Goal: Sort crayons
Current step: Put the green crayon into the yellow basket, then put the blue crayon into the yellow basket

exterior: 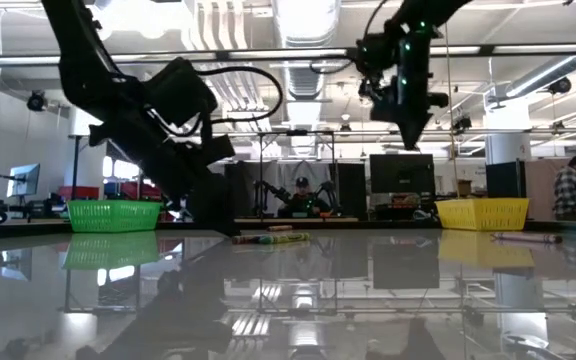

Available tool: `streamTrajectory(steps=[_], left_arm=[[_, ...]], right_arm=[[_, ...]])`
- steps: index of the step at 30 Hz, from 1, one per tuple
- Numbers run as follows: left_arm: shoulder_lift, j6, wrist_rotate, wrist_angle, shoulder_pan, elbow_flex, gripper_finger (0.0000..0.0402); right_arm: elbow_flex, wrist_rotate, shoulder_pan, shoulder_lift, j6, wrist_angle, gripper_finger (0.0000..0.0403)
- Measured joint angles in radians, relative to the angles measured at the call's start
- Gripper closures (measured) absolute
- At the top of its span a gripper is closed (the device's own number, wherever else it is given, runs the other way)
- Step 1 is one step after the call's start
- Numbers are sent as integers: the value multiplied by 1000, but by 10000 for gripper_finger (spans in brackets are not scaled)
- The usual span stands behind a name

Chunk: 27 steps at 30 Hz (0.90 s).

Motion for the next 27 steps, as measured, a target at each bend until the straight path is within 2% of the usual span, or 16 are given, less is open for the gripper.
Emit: streamTrajectory(steps=[7,12,15,18,24,27], left_arm=[[-4,2,6,-145,0,71,233],[-3,14,5,-158,0,81,233],[-3,16,1,-156,1,79,233],[-3,17,0,-158,0,79,233],[-13,9,0,-168,3,82,245],[-27,8,0,-177,9,98,250]], right_arm=[[-120,1,-115,13,45,-27,390],[-188,10,-174,13,57,-14,390],[-215,64,-192,13,70,-20,382],[-245,106,-193,13,70,-28,360],[-291,108,-191,13,70,-14,294],[-312,107,-186,3,70,-14,274]])
